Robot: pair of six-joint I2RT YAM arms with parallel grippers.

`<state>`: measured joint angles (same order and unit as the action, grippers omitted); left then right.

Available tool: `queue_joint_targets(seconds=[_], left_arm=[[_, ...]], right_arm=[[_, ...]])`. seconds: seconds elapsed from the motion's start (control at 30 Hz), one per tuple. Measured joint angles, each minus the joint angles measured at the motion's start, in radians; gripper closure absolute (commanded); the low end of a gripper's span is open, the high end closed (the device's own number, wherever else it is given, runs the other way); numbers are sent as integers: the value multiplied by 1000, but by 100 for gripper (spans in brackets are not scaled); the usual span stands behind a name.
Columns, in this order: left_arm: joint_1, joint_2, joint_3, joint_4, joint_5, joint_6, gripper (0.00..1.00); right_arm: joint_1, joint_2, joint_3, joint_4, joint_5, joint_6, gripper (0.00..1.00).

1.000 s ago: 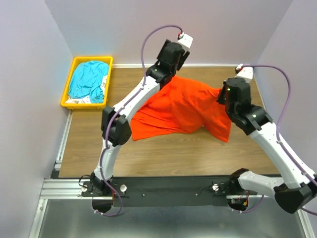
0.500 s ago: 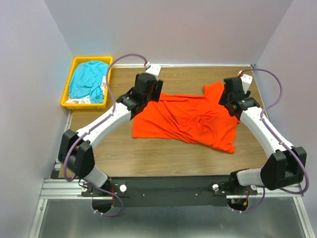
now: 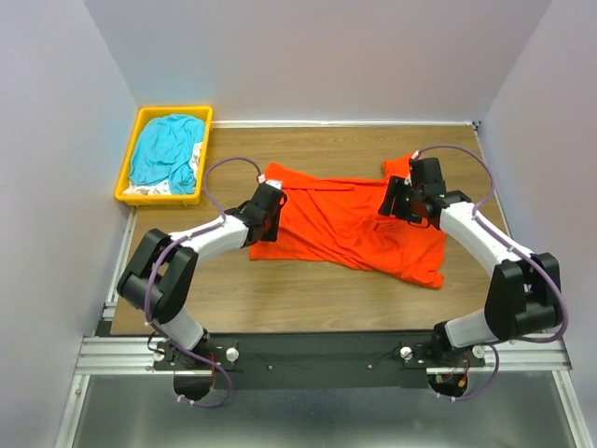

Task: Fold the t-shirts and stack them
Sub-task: Flatten the tshirt out

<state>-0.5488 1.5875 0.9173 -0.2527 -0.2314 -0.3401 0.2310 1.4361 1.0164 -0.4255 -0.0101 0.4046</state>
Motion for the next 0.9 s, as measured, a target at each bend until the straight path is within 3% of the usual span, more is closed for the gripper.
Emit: queue_joint_targets(seconds=[0.57,0.9], left_arm=[[27,53,-57,82,43,-82,57],[46,3,-132,154,46,-114,57]], right_arm=[[0,122,-103,109,-15,59,32],[-3,320,16,143,60,51,32]])
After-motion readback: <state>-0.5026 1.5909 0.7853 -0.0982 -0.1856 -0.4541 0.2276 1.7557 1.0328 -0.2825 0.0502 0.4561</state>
